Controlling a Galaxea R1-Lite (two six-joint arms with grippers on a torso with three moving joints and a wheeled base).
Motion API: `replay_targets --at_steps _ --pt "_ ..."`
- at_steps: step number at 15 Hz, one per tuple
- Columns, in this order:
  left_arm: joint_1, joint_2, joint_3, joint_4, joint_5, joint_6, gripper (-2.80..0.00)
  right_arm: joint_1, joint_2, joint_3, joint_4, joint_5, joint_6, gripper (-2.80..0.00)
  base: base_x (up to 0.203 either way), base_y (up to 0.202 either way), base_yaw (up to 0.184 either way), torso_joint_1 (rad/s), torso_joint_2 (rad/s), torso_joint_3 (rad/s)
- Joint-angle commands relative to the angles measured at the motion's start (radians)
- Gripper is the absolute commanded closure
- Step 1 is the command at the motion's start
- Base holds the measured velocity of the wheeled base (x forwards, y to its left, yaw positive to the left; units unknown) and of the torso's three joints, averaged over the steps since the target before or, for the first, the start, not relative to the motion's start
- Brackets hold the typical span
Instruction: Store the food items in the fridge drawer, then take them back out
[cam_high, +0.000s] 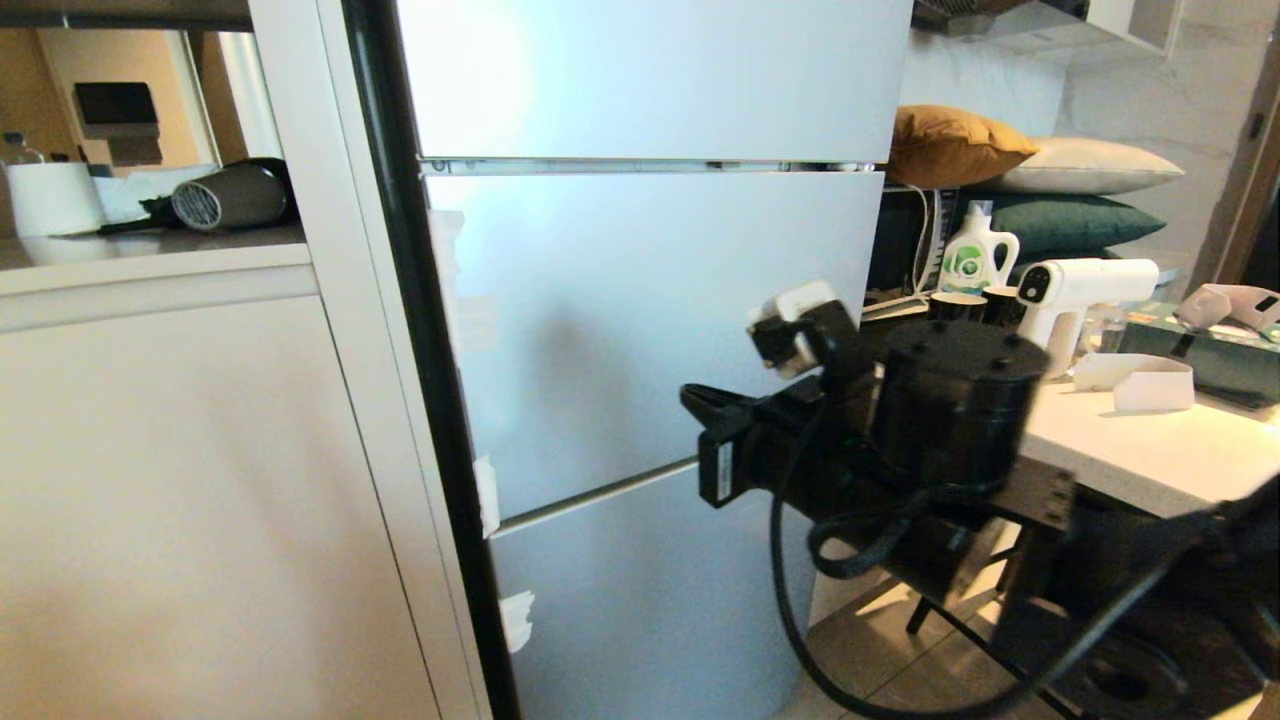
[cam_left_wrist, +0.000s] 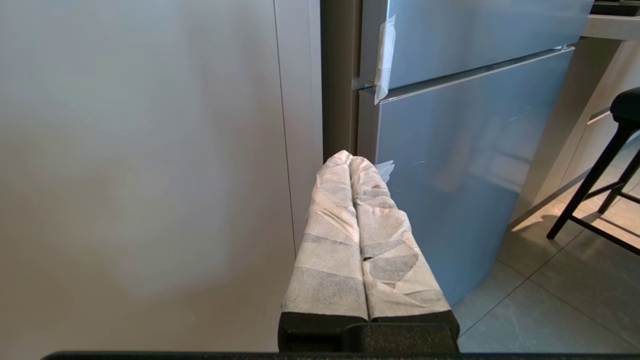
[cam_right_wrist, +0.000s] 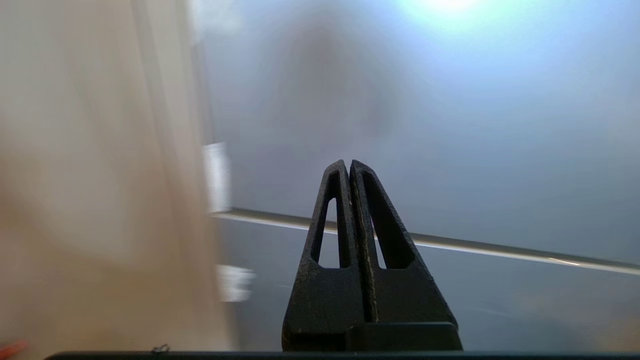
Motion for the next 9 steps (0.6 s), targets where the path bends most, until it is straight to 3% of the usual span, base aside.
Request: replay_targets --at_steps 1,3,5,7,9 --pt "0.000 0.000 0.011 0.000 0.000 0.000 0.00 0.002 -0.227 0.099 0.001 -0.070 -0.021 0.00 0.000 0.000 0.000 0.000 0.00 0.000" --pt "0.000 0.000 0.011 0.000 0.000 0.000 0.00 -0.043 -0.437 0.209 0.049 -0.131 -0.037 0.00 0.000 0.000 0.000 0.000 0.00 0.000" --pt "0.000 0.000 0.011 0.000 0.000 0.000 0.00 -0.193 -0.674 0.317 0.156 -0.115 -0.040 0.00 0.000 0.000 0.000 0.000 0.00 0.000" --pt "0.000 0.000 0.011 0.000 0.000 0.000 0.00 -0.442 -0.930 0.434 0.348 0.002 -0.011 0.00 0.000 0.000 0.000 0.000 0.00 0.000" --pt "0.000 0.000 0.011 0.000 0.000 0.000 0.00 -0.621 -1.134 0.585 0.542 0.132 0.021 0.00 0.000 0.000 0.000 0.000 0.00 0.000"
